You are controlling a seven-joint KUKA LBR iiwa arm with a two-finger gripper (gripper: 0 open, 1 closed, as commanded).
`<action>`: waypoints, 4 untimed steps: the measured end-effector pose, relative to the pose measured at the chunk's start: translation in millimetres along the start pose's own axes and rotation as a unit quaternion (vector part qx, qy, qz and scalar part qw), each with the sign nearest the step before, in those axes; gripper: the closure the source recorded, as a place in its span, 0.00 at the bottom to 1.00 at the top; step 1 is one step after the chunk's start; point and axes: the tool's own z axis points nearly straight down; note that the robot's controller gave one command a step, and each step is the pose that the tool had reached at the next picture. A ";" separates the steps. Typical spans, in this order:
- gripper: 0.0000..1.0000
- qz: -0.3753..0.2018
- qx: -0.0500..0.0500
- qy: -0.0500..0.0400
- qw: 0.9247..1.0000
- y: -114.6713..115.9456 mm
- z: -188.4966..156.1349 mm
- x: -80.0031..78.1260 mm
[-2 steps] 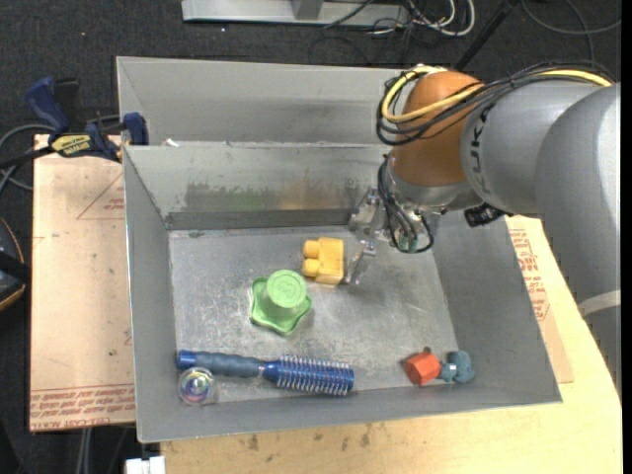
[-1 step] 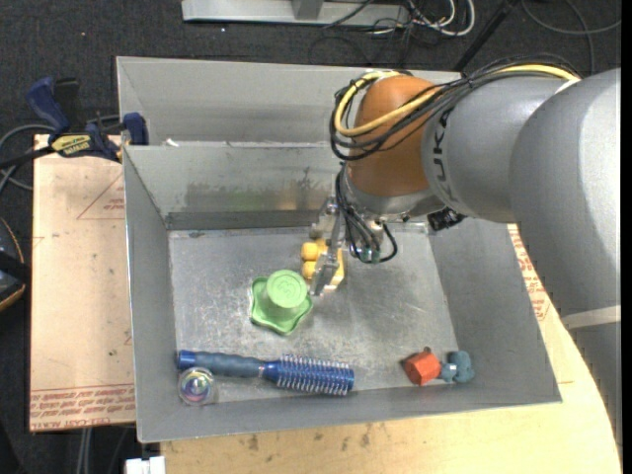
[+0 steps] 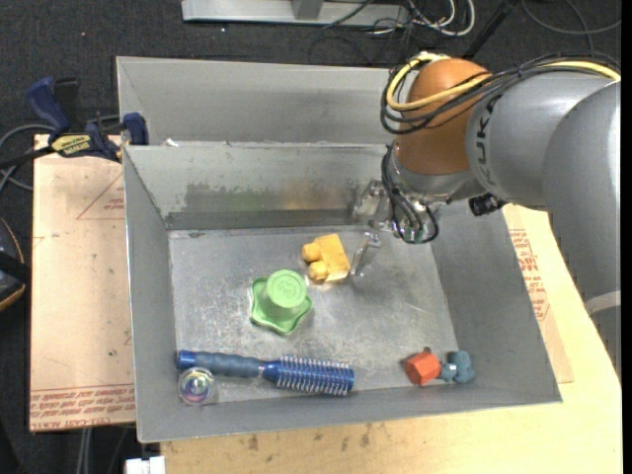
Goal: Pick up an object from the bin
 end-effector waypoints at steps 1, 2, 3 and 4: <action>0.00 -0.073 0.002 -0.002 0.997 47.9 22.4 13.6; 0.00 -0.018 -0.007 0.004 1.000 16.3 23.4 1.0; 1.00 -0.017 0.001 0.004 1.000 8.3 21.9 -0.8; 1.00 -0.017 -0.001 0.000 1.000 9.1 -6.5 -2.5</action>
Offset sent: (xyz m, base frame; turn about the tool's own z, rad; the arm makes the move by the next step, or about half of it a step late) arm -0.0076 0.0526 -0.0302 -0.1469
